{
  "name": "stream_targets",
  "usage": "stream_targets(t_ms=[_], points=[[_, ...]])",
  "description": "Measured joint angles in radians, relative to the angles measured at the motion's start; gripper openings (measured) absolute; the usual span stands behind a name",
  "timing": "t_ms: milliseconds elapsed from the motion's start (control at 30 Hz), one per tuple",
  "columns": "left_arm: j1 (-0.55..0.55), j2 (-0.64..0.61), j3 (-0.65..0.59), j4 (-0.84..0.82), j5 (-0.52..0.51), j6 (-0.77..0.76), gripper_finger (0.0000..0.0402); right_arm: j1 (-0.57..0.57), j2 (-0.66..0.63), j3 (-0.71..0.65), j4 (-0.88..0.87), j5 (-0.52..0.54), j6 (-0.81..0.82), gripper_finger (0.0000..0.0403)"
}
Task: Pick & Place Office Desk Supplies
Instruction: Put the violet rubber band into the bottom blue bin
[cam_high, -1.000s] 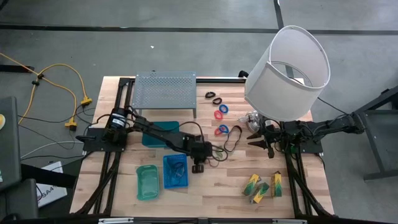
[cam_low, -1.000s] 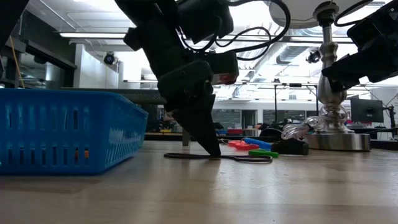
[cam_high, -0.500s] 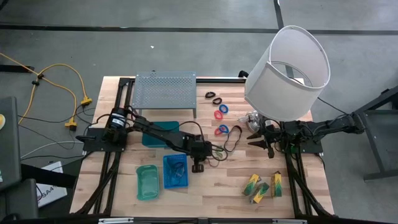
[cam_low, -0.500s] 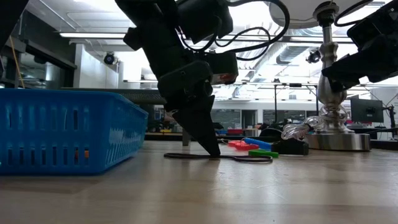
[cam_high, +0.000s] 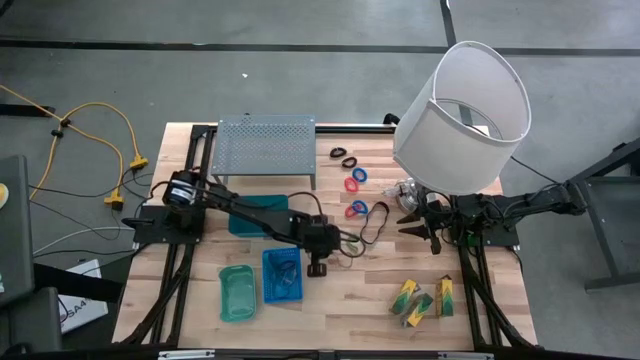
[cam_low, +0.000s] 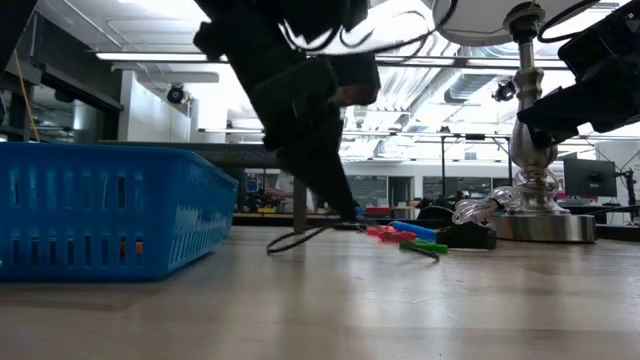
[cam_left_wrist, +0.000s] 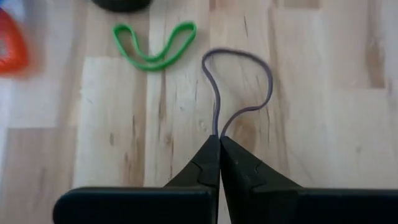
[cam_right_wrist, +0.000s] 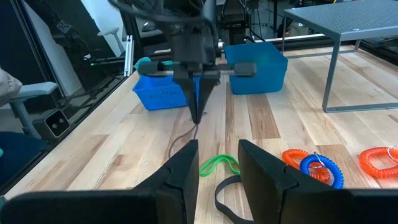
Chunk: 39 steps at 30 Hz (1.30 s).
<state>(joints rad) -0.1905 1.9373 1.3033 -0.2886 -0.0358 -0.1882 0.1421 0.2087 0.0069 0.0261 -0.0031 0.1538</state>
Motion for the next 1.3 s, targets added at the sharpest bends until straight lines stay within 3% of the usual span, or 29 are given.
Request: stream_targets(t_ms=[967, 1300], points=[[-0.033, -0.300, 0.002, -0.189, -0.107, 0.032, 0.0000, 0.000, 0.000, 0.000, 0.000, 0.000, 0.000, 0.0101], [-0.136, -0.312, 0.004, -0.348, -0.123, -0.146, 0.0000, 0.000, 0.000, 0.000, 0.001, 0.000, 0.000, 0.0101]])
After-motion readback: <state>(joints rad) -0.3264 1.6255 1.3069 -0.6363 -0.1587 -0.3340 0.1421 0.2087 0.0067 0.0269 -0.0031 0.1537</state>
